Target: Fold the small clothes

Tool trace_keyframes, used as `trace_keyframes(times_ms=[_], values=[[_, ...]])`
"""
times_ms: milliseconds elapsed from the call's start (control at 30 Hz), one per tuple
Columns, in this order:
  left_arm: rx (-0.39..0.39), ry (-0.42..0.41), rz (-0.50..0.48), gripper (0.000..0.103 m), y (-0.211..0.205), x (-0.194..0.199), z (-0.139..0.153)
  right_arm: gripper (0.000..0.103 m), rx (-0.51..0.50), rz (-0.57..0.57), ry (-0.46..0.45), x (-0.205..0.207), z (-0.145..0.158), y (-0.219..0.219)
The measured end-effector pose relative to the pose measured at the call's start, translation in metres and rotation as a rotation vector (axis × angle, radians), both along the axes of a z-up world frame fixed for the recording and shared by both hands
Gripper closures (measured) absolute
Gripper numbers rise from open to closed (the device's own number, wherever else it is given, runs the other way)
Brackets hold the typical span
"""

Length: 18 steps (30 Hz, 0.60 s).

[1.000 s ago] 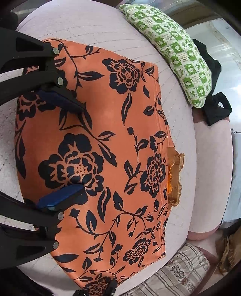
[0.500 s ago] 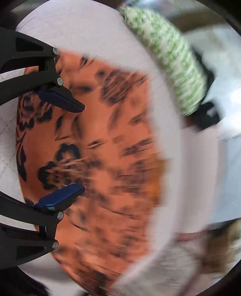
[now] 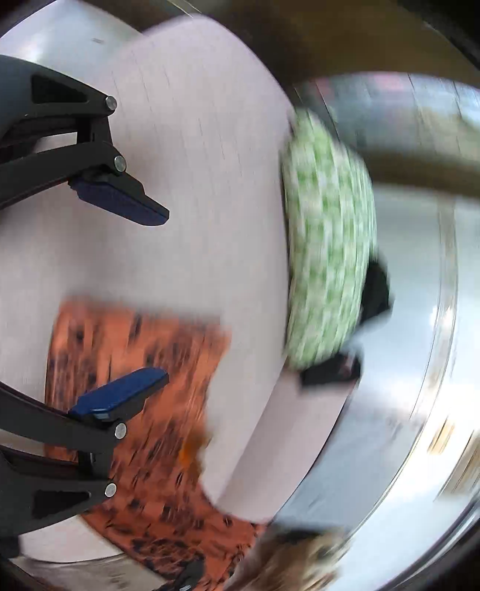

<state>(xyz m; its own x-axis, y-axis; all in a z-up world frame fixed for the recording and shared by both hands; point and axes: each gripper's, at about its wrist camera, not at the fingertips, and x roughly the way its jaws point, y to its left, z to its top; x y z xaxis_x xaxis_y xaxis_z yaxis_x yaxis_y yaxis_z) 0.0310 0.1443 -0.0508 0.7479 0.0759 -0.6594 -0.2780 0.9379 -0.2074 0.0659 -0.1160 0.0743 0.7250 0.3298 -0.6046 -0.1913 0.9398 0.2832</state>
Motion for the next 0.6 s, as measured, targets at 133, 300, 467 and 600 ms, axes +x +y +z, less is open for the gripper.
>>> trace_keyframes(times_ms=[133, 300, 467, 600], values=[[-0.094, 0.089, 0.13, 0.023, 0.058, -0.007, -0.036, 0.091, -0.114, 0.206, 0.017, -0.009, -0.021, 0.11], [-0.117, 0.113, 0.113, 0.023, 0.067, -0.014, -0.051, 0.09, -0.243, 0.366, 0.315, 0.005, -0.149, 0.197], [-0.132, 0.106, 0.087, 0.023, 0.061, -0.015, -0.053, 0.088, -0.233, 0.387, 0.261, 0.0, -0.121, 0.195], [-0.141, 0.084, 0.056, 0.023, 0.058, -0.005, -0.049, 0.076, -0.227, 0.43, 0.316, -0.001, -0.138, 0.194]])
